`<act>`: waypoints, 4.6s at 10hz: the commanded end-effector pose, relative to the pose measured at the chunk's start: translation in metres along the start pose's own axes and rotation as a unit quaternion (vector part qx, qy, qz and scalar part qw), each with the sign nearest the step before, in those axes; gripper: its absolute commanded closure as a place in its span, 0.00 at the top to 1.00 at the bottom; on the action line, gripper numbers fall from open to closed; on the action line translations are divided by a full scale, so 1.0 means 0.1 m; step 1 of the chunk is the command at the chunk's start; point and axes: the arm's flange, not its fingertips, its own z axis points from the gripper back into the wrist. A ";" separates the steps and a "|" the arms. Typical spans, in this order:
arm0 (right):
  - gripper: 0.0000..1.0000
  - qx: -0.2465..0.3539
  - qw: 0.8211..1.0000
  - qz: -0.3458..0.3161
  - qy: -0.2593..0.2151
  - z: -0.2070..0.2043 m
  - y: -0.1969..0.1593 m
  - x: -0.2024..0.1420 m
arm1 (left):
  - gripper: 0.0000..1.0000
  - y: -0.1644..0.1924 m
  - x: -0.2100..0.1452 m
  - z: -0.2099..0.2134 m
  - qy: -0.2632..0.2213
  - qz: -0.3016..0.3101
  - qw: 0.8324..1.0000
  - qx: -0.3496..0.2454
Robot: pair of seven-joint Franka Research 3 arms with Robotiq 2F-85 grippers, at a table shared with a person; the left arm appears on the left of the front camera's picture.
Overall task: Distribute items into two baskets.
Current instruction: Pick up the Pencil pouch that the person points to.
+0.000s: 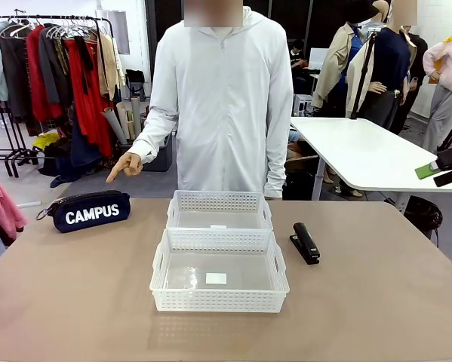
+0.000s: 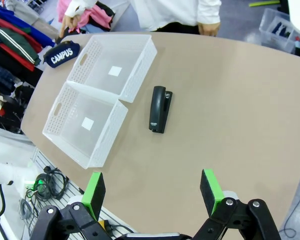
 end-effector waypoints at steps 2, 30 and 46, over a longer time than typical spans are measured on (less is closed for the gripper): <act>1.00 0.003 1.000 0.001 -0.002 0.00 0.01 0.00 | 1.00 0.00 0.00 0.01 -0.001 0.000 1.000 0.000; 1.00 0.003 1.000 0.001 -0.002 0.00 0.01 0.00 | 1.00 1.53 2.70 -2.57 0.321 -0.142 0.935 0.058; 1.00 0.003 1.000 0.001 -0.002 0.00 0.01 0.00 | 1.00 1.70 2.67 -3.05 0.353 -0.234 0.904 0.059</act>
